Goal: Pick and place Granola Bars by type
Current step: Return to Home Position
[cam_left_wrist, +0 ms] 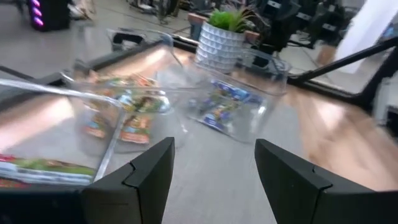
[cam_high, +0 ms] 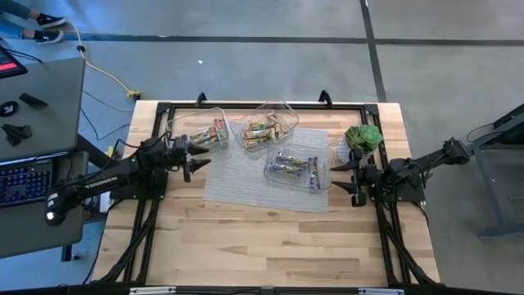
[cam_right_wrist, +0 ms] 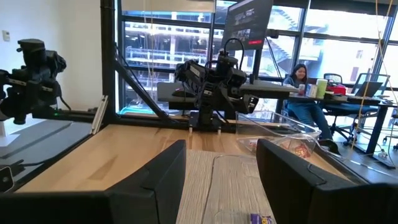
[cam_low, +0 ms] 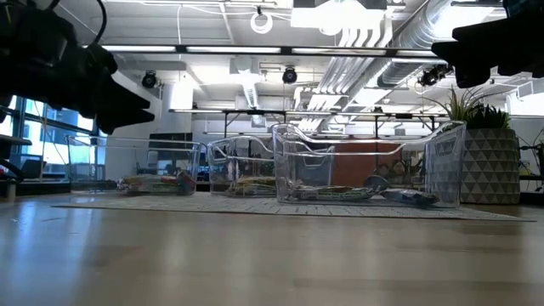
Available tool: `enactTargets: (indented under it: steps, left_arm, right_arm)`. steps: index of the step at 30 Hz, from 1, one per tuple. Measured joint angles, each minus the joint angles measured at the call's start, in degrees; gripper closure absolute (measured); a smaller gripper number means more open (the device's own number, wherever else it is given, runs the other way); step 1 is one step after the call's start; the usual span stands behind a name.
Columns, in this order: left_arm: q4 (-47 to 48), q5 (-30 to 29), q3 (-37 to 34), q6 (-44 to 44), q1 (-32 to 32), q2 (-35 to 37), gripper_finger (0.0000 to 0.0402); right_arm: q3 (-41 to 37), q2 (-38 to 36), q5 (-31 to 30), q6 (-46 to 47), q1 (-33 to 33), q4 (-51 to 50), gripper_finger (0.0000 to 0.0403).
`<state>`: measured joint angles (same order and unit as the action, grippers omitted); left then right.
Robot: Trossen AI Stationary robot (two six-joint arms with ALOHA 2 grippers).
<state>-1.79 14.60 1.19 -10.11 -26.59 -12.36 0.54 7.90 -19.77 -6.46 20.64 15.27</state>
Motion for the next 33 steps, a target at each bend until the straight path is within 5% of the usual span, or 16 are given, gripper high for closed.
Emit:
enactTargets:
  steps: [22, 33]
  left_arm:
    - [0.14, -0.21, -0.02, -5.22, 0.0, -0.74, 0.0183]
    - [0.16, -0.41, -0.04, -5.2, 4.11, 9.65, 0.0183]
  right_arm:
    - [-0.02, 0.0, 0.0, 0.0, 0.0, 0.0, 0.0222]
    - [-0.04, 0.0, 0.02, 0.02, 0.0, 0.0, 0.0222]
